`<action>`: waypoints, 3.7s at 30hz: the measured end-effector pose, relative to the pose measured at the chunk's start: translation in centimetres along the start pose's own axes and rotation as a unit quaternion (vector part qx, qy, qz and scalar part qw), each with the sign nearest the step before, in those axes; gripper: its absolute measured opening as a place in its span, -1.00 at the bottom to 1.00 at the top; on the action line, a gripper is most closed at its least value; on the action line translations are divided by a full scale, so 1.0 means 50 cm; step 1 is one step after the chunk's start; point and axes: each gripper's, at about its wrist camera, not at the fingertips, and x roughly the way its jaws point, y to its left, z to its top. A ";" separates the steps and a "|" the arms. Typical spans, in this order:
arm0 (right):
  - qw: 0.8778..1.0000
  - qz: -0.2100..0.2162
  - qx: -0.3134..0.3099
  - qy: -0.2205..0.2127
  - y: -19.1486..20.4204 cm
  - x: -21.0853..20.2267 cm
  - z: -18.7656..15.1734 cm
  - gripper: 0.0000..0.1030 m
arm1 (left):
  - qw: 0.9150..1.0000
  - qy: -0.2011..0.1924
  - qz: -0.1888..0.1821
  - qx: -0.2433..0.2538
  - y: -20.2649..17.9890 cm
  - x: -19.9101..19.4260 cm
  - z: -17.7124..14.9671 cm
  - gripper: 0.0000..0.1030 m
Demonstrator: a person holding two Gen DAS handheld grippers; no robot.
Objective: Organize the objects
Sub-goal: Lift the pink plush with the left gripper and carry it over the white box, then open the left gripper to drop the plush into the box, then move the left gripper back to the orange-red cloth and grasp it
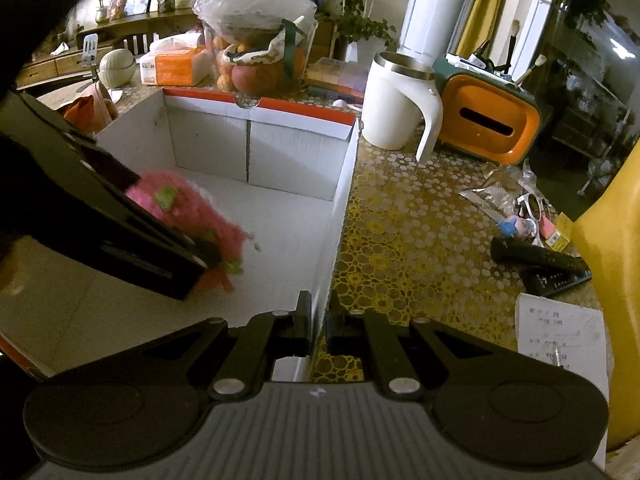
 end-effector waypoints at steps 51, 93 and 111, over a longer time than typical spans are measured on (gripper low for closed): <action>0.999 -0.035 0.016 0.031 0.014 -0.009 -0.011 -0.88 | 0.985 -0.148 0.067 -0.066 0.256 -0.245 -0.162 0.98; 0.996 -0.025 0.058 0.063 -0.036 0.009 -0.032 -0.88 | 0.976 -0.134 0.151 -0.078 0.396 -0.050 -0.180 0.28; 0.996 -0.025 0.058 0.064 -0.037 0.012 -0.033 -0.88 | 0.977 -0.164 0.113 -0.077 0.386 -0.117 -0.204 0.10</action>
